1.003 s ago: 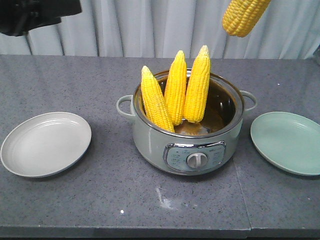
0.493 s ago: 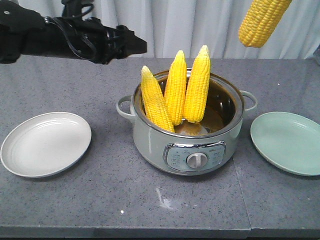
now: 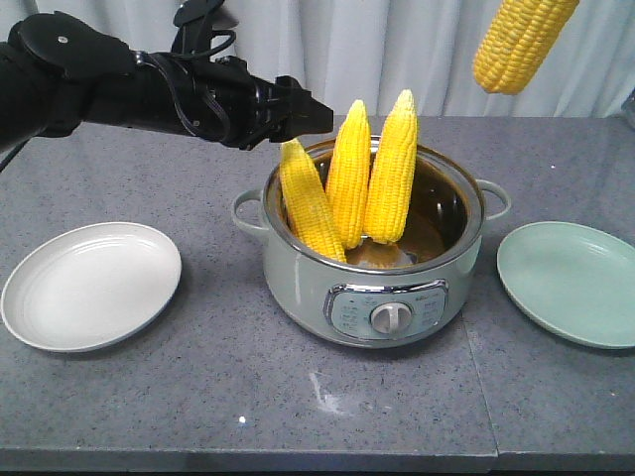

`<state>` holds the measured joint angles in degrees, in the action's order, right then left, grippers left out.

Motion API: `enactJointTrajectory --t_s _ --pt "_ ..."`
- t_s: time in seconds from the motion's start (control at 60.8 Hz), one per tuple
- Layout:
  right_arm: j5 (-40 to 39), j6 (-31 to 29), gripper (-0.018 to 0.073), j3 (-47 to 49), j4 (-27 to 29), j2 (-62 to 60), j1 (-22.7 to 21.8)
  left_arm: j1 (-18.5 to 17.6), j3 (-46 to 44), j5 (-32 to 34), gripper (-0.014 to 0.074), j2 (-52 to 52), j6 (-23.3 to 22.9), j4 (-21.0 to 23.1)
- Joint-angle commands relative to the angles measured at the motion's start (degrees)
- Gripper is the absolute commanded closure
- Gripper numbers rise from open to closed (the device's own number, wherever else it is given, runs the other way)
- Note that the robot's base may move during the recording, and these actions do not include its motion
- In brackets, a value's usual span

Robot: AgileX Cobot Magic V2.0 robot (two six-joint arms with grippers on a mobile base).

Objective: Distribute corn equally
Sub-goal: 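Move the left gripper over the corn cob nearest the cream plate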

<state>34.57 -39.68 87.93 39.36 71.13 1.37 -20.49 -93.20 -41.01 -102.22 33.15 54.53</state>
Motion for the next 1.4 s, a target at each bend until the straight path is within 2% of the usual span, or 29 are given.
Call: enactJointTrajectory --t_s 0.0,0.148,0.23,0.345,0.559,0.806,1.036,1.135,1.25,1.381 --pt "-3.7 0.0 0.0565 1.7 1.2 -1.3 -0.3 -0.3 -1.9 1.0 0.0146 2.7 -0.4 2.5" --pt "-3.7 0.4 0.0565 1.7 1.2 -1.3 -0.3 -0.3 -1.9 -1.5 0.0146 2.7 -6.8 1.7" --pt "-3.7 1.4 0.0565 1.7 1.2 -1.3 -0.3 -0.3 -1.9 -2.4 0.0146 2.7 -11.0 -0.6" --pt "-3.6 1.5 0.0565 1.7 1.2 -1.3 -0.3 -0.3 -2.0 -3.2 0.0146 3.2 -15.9 -5.7" --pt "-3.7 1.5 0.0565 1.7 1.2 -1.3 -0.3 -0.3 -2.0 1.8 0.0146 5.3 -25.5 -20.4" --pt "-3.7 1.7 0.0565 1.7 1.2 -1.3 -0.3 -0.4 -2.0 3.9 0.0146 4.3 -25.5 -21.5" --pt "-3.4 1.7 0.0565 1.7 1.2 -1.3 -0.3 -4.3 -2.0 10.6 0.0146 2.6 -25.4 -22.1" --pt "-2.8 1.7 0.0564 1.7 1.0 -1.3 -0.3 -4.3 -2.0 10.8 0.0146 1.7 -26.9 -22.1" --pt "-2.5 2.2 0.0564 1.7 -0.1 -1.3 -0.3 -4.3 -2.1 12.1 0.0146 1.7 -28.5 -24.6" --pt "-2.5 2.6 0.0564 1.7 -0.5 -1.3 -0.3 -4.3 -2.1 12.0 0.0146 1.6 -28.7 -24.8"
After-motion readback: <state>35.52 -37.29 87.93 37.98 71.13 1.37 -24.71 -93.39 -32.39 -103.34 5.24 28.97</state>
